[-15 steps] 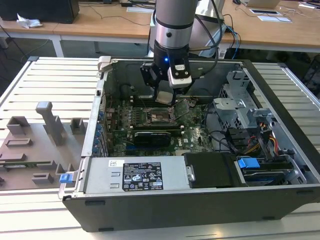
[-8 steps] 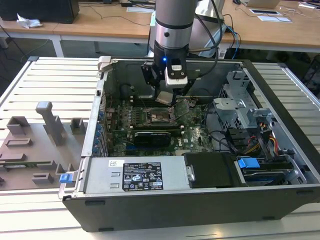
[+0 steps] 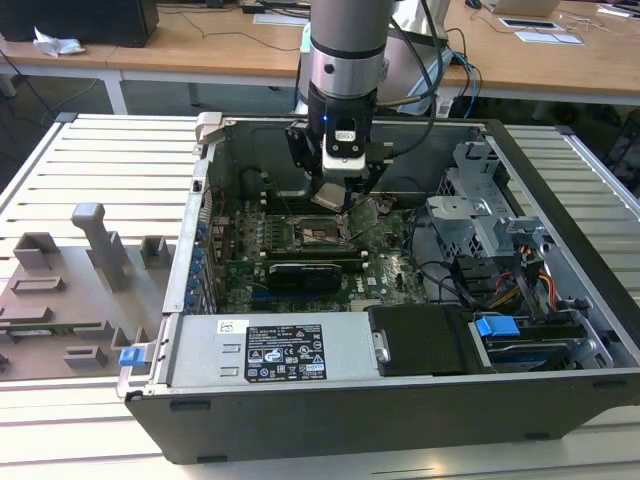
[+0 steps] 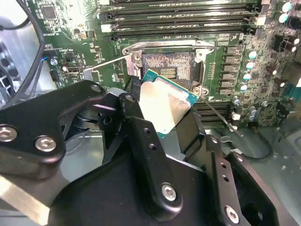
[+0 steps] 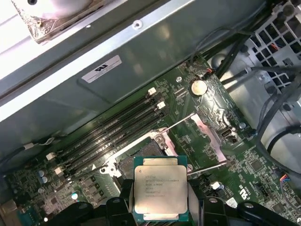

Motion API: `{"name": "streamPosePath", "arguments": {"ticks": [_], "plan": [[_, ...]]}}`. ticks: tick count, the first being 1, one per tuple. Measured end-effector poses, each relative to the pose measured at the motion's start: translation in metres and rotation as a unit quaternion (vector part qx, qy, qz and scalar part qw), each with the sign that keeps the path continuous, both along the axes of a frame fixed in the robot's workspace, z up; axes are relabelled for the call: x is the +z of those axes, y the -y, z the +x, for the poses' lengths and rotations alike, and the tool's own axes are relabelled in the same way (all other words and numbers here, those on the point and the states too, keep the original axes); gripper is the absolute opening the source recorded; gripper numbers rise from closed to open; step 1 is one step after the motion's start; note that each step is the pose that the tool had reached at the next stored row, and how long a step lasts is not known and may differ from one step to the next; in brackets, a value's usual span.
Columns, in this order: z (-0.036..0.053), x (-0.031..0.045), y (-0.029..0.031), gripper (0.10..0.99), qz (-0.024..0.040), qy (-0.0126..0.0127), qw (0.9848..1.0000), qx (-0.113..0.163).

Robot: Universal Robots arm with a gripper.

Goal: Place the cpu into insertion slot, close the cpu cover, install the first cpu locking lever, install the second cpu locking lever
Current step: 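Place the cpu into insertion slot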

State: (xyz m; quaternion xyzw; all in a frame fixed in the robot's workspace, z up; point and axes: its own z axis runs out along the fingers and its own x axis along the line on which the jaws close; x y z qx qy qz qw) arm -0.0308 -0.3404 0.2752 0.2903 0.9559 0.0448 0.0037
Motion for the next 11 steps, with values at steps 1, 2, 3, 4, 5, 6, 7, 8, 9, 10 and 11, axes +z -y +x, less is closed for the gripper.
{"name": "streamPosePath", "arguments": {"ticks": [1,2,3,4,5,6,7,8,9,10,11], "plan": [[0.0000,0.0000,0.0000,0.541,-0.0001,0.0000,1.0000,-0.006],[0.0000,-0.0001,0.0000,0.541,-0.0002,0.0000,0.9999,-0.010],[0.0000,-0.0001,0.0000,0.541,-0.0002,0.0000,0.9999,-0.017],[0.0000,-0.0002,0.0000,0.541,-0.0003,0.0000,0.9998,-0.021],[0.0000,-0.0002,0.0000,0.541,-0.0004,0.0000,0.9996,-0.028],[0.0000,-0.0003,0.0000,0.541,-0.0005,0.0000,0.9993,-0.037],[0.0000,-0.0004,0.0000,0.541,-0.0007,0.0000,0.9990,-0.044],[0.0000,-0.0004,0.0000,0.541,-0.0009,0.0000,0.9987,-0.052],[0.0000,-0.0005,0.0000,0.541,-0.0010,0.0000,0.9982,-0.060],[0.0000,-0.0006,0.0000,0.541,-0.0010,-0.0001,0.9976,-0.069],[0.0000,-0.0006,0.0000,0.541,-0.0010,0.0000,0.9973,-0.073]]}}
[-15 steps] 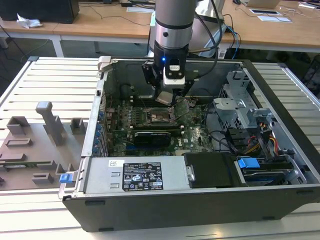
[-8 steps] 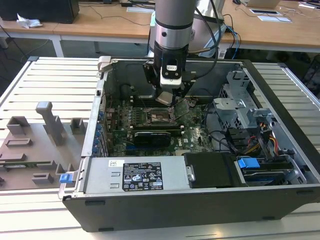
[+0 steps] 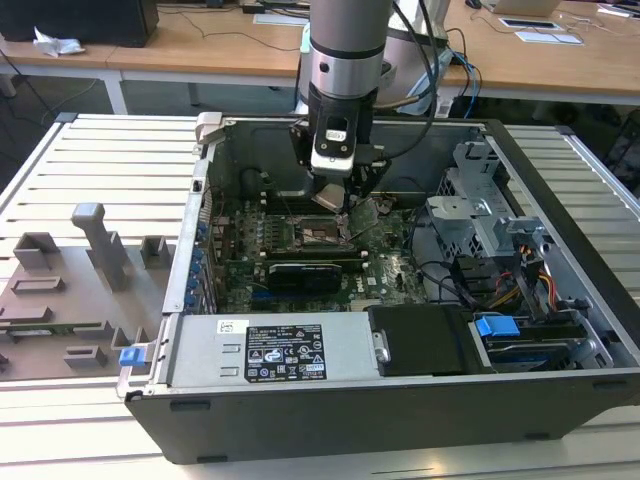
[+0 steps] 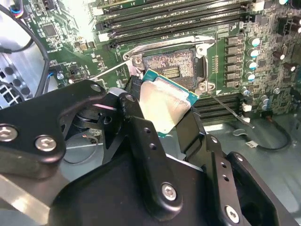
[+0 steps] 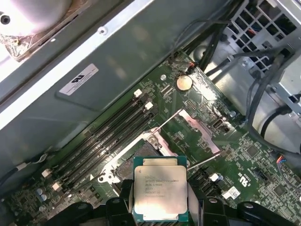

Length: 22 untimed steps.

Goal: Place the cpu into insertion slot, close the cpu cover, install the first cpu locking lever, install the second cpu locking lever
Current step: 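Place the cpu into insertion slot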

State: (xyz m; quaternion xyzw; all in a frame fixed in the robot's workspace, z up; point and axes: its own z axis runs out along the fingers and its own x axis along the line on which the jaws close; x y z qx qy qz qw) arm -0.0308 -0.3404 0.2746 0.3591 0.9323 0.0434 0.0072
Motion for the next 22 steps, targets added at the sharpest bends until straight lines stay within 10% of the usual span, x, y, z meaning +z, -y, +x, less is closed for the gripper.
{"name": "streamPosePath", "arguments": {"ticks": [14,22], "plan": [[0.0000,-0.0006,0.0000,0.541,-0.0005,0.0000,0.9969,-0.079],[0.0000,-0.0010,0.0000,0.541,-0.0006,-0.0001,0.9921,-0.126]]}}
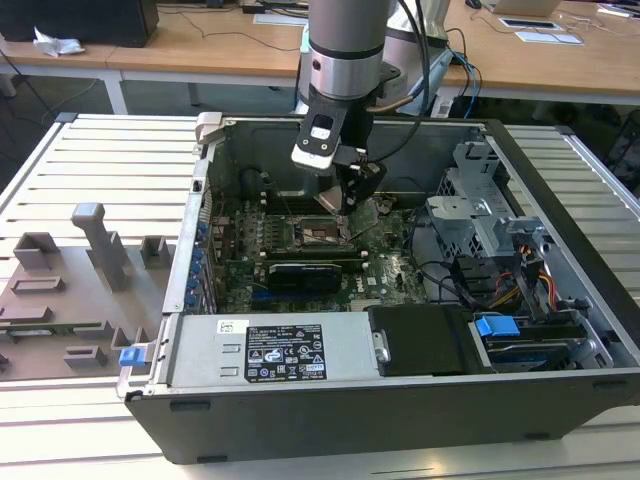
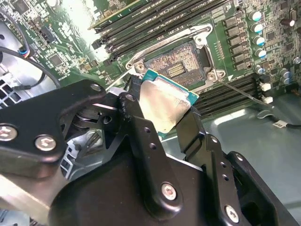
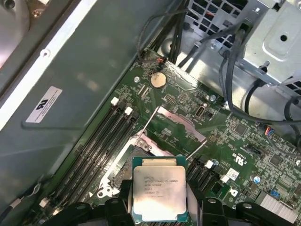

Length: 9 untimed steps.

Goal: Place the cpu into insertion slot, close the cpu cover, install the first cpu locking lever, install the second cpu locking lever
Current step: 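Place the cpu into insertion slot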

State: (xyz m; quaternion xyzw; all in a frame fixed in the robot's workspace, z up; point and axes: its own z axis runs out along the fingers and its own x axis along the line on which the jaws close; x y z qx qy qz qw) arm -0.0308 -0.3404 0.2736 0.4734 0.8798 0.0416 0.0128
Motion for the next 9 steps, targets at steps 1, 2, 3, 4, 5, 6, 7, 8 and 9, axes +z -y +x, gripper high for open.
{"name": "streamPosePath", "arguments": {"ticks": [1,2,3,4,5,6,7,8,9], "plan": [[0.0000,-0.0001,0.0000,0.541,0.0000,0.0000,1.0000,-0.009],[0.0000,-0.0001,0.0000,0.541,-0.0001,0.0000,0.9999,-0.015],[0.0000,-0.0002,0.0000,0.541,-0.0001,0.0000,0.9998,-0.019],[0.0000,-0.0002,0.0000,0.541,-0.0001,0.0000,0.9998,-0.022],[0.0000,-0.0002,0.0000,0.541,-0.0001,0.0000,0.9996,-0.028],[0.0000,-0.0002,0.0000,0.541,-0.0001,0.0000,0.9995,-0.032],[0.0000,-0.0003,0.0000,0.541,-0.0001,0.0000,0.9994,-0.035],[0.0000,-0.0003,0.0000,0.541,-0.0002,0.0000,0.9992,-0.041],[0.0000,-0.0004,0.0000,0.541,-0.0002,0.0000,0.9990,-0.044]]}}
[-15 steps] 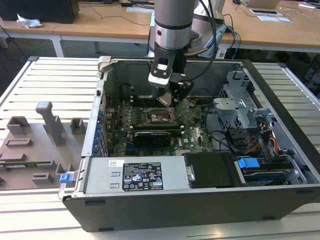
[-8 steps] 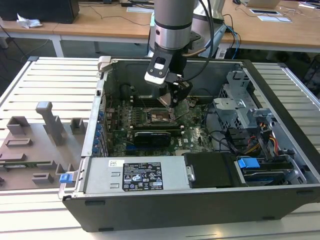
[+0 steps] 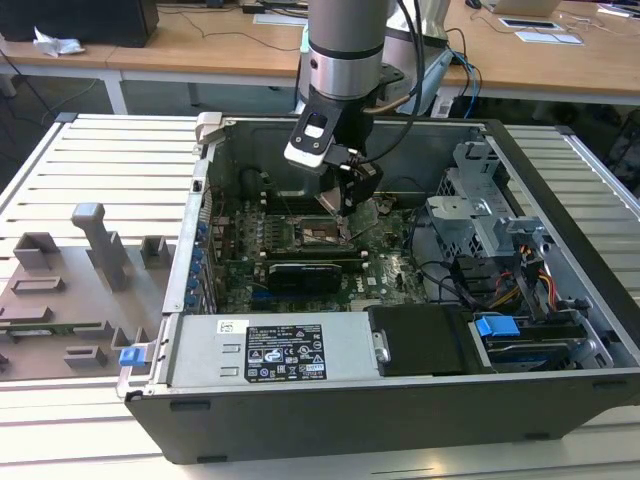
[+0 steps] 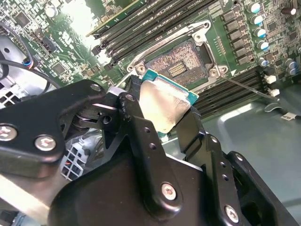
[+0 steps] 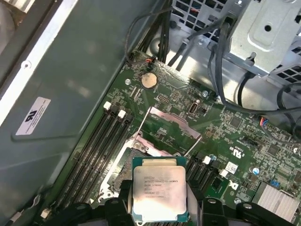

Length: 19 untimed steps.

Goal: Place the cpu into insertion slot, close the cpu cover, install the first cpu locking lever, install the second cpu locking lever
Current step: 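Place the cpu into insertion slot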

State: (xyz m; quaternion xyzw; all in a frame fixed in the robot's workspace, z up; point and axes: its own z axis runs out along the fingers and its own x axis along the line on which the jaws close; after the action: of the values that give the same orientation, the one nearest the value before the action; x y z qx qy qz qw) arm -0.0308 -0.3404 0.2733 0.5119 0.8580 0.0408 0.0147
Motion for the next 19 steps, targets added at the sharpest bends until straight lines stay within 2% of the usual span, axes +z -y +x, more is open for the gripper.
{"name": "streamPosePath", "arguments": {"ticks": [9,19], "plan": [[0.0000,-0.0003,0.0000,0.541,-0.0007,0.0000,0.9990,-0.045],[0.0000,-0.0007,0.0000,0.541,-0.0011,0.0000,0.9962,-0.087]]}}
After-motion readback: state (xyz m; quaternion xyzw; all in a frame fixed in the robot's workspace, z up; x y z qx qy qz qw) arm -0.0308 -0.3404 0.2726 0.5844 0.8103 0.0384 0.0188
